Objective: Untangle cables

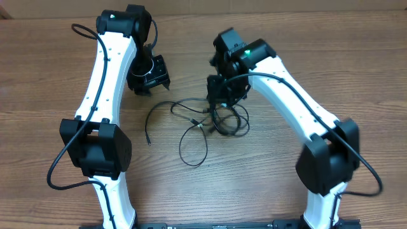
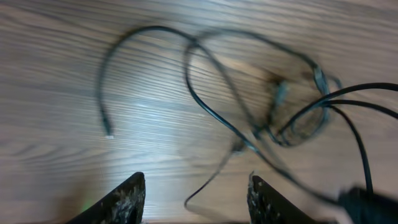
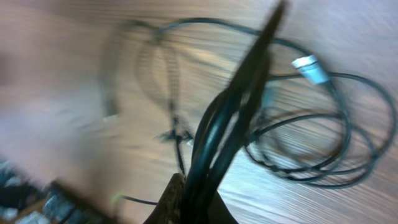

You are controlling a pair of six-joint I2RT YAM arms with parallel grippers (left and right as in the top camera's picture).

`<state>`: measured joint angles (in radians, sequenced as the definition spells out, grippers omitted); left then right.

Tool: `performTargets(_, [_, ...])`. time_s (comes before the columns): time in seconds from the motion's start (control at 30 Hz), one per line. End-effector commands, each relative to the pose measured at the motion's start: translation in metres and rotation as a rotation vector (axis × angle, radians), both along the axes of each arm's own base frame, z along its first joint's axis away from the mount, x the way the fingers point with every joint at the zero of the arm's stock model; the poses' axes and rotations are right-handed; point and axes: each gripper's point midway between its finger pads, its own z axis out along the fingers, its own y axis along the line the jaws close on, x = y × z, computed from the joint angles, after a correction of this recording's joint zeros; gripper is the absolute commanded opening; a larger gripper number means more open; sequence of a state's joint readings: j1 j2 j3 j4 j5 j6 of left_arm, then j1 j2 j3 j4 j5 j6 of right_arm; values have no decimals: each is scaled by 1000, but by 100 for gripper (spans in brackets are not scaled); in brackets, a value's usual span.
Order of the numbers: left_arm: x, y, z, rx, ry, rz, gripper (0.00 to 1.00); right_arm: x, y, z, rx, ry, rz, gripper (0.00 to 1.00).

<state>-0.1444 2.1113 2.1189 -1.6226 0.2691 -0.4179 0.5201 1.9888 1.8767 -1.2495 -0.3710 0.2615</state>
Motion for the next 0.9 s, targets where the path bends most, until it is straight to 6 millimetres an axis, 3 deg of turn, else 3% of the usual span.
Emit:
performTargets(0.0, [-4,-33,19,-204,-33,-89,52,-28,30,88,230,-168,204,4])
performTargets(0.07, [-3,-40,23,-249,-43,-100,53,-36,33,102,262,-195,232,4])
performTargets(0.13, [-2,-42,23,-260,-51,-101,53,-38,30,109,266,-214,231,13])
performTargets(0.23, [0,-42,23,-260,-55,-101,53,-30,21,105,216,-203,148,86])
performTargets(0.4, [-1,-41,23,-258,-53,-101,54,-8,-19,83,-26,-224,-71,91])
performTargets(0.47, [-1,-41,23,-257,-54,-101,54,-6,-33,78,-96,-229,-117,99])
performTargets(0.6, [-1,-41,23,-251,-53,-102,55,-4,-49,72,-179,-223,-196,100])
performTargets(0.8, [-10,9,4,97,20,51,51,0,-57,72,-219,-240,-237,100])
performTargets(0.87, [-13,17,3,159,27,46,52,4,-63,72,-248,-262,-251,100])
